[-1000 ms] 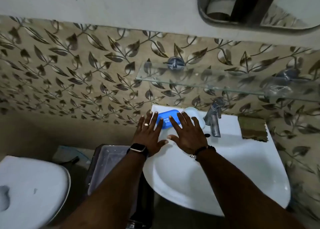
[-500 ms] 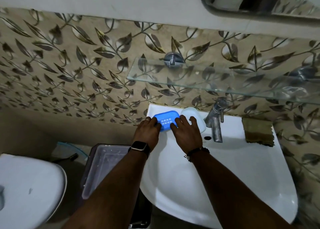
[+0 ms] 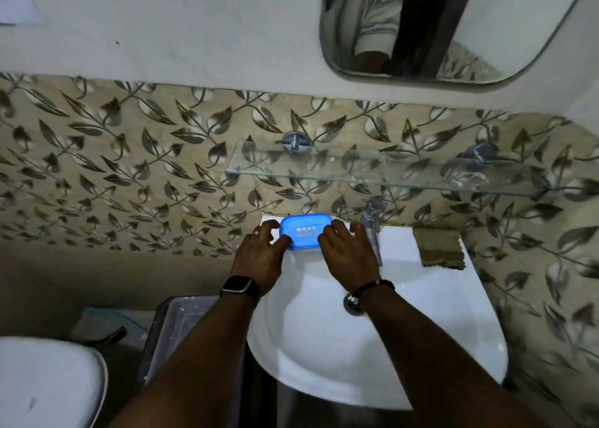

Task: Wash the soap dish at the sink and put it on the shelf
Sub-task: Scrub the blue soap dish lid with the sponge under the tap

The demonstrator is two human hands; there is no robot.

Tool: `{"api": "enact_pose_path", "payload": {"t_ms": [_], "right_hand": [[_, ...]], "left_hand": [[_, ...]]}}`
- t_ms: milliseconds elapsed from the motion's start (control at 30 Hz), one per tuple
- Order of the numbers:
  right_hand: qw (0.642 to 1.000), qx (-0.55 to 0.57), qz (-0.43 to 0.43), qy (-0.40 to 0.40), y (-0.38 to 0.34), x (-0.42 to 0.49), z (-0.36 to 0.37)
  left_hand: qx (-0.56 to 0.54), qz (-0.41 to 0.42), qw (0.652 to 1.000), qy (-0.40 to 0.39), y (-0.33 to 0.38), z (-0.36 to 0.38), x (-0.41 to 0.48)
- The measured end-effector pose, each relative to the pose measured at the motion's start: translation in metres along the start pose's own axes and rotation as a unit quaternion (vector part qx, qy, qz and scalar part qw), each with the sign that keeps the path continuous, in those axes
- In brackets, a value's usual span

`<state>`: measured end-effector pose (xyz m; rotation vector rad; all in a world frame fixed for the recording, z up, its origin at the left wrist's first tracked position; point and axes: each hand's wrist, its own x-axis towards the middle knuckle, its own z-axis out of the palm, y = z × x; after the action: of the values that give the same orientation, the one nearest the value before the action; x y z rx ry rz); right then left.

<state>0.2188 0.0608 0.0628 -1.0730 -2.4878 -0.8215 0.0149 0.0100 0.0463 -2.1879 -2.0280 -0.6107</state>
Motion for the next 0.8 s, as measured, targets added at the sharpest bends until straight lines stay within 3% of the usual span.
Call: {"api": "enact_pose_path", "payload": {"t_ms": [167, 333, 433, 567, 600, 700, 800], "right_hand": [[1.000, -0.015, 0.015, 0.016, 0.022, -0.021, -0.032], [0.998, -0.037, 0.051, 0.009, 0.047, -0.053, -0.054], [0.996, -0.056, 0.068, 0.000, 0.061, -0.078, -0.060], [0.995, -0.053, 0.089, 0.003, 0.073, -0.101, -0.059], [0.995, -0.049, 0.089, 0.007, 0.077, -0.105, -0.058], [0.995, -0.032, 0.090, 0.014, 0.089, -0.115, -0.049], [0.988, -0.021, 0.154, 0.001, 0.109, -0.114, -0.046]], "left_hand": [[-0.151, 0.015, 0.988, 0.037, 0.023, -0.005, -0.004], [-0.352, -0.074, 0.933, 0.019, 0.065, 0.004, 0.004], [-0.473, -0.155, 0.867, -0.027, 0.091, 0.010, 0.011], [-0.648, -0.246, 0.715, -0.093, 0.120, 0.012, 0.019], [-0.669, -0.252, 0.692, -0.105, 0.126, 0.013, 0.020], [-0.699, -0.242, 0.665, -0.103, 0.140, 0.011, 0.020], [-0.709, -0.247, 0.657, -0.072, 0.145, 0.013, 0.023]]}}
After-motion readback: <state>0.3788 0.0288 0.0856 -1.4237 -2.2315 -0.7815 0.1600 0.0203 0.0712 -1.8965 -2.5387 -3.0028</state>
